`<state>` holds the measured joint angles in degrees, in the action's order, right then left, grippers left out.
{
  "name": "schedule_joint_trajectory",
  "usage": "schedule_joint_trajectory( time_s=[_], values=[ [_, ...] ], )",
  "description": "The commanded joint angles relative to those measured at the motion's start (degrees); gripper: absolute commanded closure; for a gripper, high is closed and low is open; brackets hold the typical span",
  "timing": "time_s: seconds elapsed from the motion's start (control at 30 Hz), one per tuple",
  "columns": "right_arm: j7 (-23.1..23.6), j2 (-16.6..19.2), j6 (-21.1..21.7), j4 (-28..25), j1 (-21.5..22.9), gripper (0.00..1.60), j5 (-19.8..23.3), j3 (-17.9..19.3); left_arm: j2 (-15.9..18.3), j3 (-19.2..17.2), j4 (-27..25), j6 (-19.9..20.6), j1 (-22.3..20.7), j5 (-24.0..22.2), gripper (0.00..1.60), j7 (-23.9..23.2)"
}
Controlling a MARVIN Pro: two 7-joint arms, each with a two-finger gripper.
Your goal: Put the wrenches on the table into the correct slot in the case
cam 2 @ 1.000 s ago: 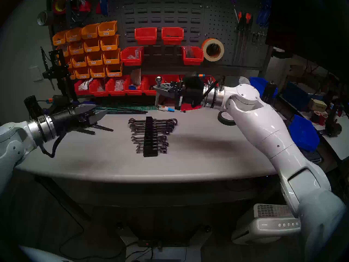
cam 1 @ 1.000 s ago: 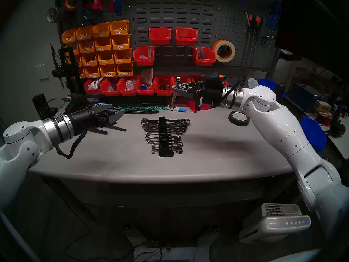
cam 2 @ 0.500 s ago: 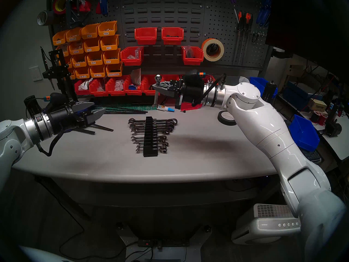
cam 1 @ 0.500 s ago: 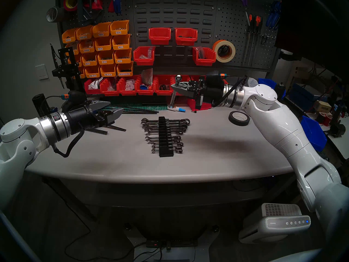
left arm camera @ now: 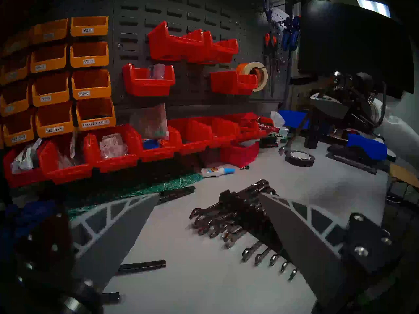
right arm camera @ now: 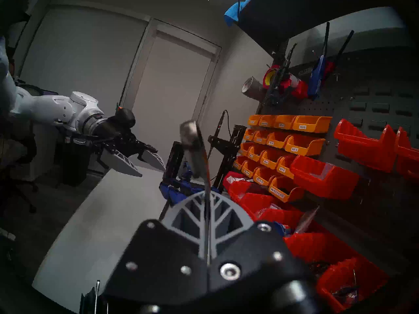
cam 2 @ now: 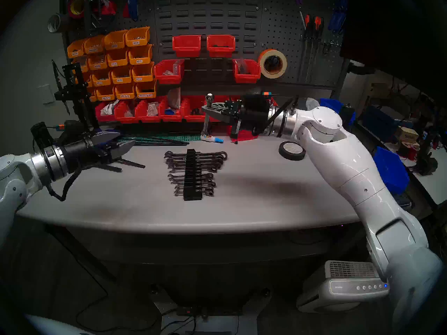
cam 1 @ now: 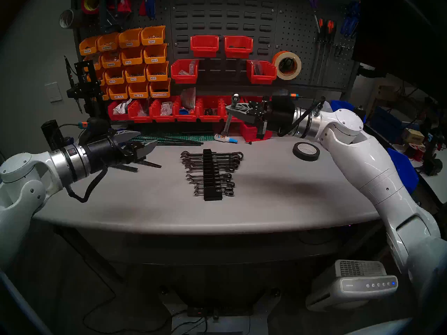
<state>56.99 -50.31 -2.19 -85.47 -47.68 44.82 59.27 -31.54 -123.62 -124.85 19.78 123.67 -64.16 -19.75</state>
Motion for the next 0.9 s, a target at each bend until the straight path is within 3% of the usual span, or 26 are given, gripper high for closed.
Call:
schedule_joint_trajectory(
  time_s=[0.0,0.47,0.87],
  values=[
    [-0.56,-0.91,-0.48,-0.39,1.17,1.60,0.91,1.13,-0.37,3.51,-1.97,-3.56,-2.90,-1.90,0.00,1.36],
    [-0.01,-2.76,-0.43,1.07,1.64,1.60,0.68,0.17,-0.12,11.78,-7.64,-8.81,-6.81,-0.38,0.00,4.83],
    [0.41,-2.72,-0.73,1.37,1.45,1.60,0.71,0.16,1.69,19.02,-10.04,-10.07,-11.46,0.86,0.00,7.50]
  ],
)
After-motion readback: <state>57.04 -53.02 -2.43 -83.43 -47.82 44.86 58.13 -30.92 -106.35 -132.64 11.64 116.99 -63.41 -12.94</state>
